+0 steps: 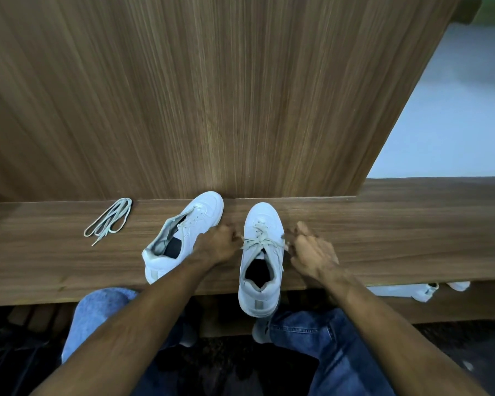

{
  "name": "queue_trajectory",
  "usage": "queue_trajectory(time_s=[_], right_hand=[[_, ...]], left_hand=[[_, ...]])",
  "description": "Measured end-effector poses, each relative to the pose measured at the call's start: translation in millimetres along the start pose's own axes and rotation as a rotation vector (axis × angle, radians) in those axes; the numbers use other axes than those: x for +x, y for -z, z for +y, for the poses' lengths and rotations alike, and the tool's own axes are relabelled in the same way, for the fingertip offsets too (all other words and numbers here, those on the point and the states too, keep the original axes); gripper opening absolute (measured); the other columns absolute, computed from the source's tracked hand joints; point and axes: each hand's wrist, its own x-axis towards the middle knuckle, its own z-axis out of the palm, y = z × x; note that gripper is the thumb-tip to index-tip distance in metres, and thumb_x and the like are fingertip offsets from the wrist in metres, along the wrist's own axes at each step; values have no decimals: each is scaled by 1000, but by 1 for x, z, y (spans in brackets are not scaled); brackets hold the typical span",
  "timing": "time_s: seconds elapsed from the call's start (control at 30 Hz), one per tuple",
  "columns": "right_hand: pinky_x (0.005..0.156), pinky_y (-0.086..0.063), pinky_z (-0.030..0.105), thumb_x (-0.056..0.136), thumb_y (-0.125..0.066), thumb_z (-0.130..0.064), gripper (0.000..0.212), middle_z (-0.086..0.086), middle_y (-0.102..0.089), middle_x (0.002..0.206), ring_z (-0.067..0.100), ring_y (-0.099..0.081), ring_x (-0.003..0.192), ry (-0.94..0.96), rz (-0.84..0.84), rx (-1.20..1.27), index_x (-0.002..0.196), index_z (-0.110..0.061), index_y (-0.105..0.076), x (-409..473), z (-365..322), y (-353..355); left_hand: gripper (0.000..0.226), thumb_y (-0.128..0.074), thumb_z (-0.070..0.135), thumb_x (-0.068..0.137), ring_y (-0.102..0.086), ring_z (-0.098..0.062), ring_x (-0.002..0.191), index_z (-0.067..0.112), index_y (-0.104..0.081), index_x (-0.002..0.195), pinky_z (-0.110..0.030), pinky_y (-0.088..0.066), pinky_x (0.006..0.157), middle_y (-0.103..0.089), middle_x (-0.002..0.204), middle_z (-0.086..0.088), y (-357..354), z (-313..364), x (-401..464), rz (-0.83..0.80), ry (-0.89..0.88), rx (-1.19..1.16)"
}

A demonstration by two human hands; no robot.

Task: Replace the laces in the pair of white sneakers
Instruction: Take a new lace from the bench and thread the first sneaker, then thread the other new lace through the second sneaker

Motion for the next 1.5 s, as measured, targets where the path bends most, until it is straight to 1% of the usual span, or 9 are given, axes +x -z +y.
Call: queue_trajectory(time_s=[0.2,0.3,0.37,0.47,0.57,0.8,1.07,1.23,1.5], right_hand=[[110,-34,44,85,-43,-64,67,3,-24,157,25,-26,142,362,111,83,142,-30,-40,-17,-30,-36],[117,-14,53,75,-43,-74,83,1,1,162,27,5,149,338,-7,23,147,-36,-26,-13,-46,-56],[118,-12,53,79,-50,-67,79,-3,9,162,25,13,148,295,-14,19,147,-36,-26,-10,-48,-59],[117,-14,51,79,-50,-60,71,-8,7,162,24,11,149,277,-1,1,144,-36,-34,-8,-43,-56],[118,-15,52,64,-31,-68,82,-12,1,162,27,5,149,228,-5,-18,141,-38,-38,-4,-24,-52],[111,-31,51,82,-55,-54,62,-19,3,160,23,7,149,46,-37,69,140,-39,-37,8,21,-43],[119,-5,46,88,-54,-52,62,-1,-8,162,25,3,150,169,141,5,144,-30,-39,3,-1,-39],[104,-40,38,90,-58,-42,61,1,-36,150,23,-33,140,201,117,374,143,-18,-41,10,-53,-54],[99,-44,45,88,-55,-50,78,3,-22,157,31,-37,136,58,-34,492,151,-27,-15,56,-106,-61]], left_hand=[[53,-53,47,85,-29,-30,137,25,-48,132,-54,-13,113,-41,141,-6,14,-41,-12,309,121,378],[69,-53,54,83,-6,-41,144,28,-31,143,-70,-3,107,-24,151,-11,20,-62,-18,176,373,334],[73,-53,60,83,-14,-43,141,28,-29,144,-70,-19,104,-23,150,-11,20,-73,-22,61,448,235],[66,-54,59,84,-37,-39,125,26,-39,140,-52,-43,95,-37,135,-11,18,-79,-26,31,404,182],[58,-50,58,86,-41,-38,121,29,-42,137,-48,-44,89,-41,132,-10,16,-71,-30,27,354,239],[55,-42,58,90,-37,-38,121,24,-44,133,-46,-45,88,-36,136,-11,-15,-24,-48,3,252,300],[64,-45,70,84,-51,-38,113,24,-49,128,-45,-45,89,-50,125,-13,-24,7,-43,75,243,109],[17,-58,45,86,-62,-32,97,29,-54,90,-34,-43,74,-69,97,-4,-1,-32,-38,293,207,-318],[10,-59,33,77,-63,-28,99,28,-59,68,-40,-51,90,-70,94,-3,41,-135,6,333,414,-378]])
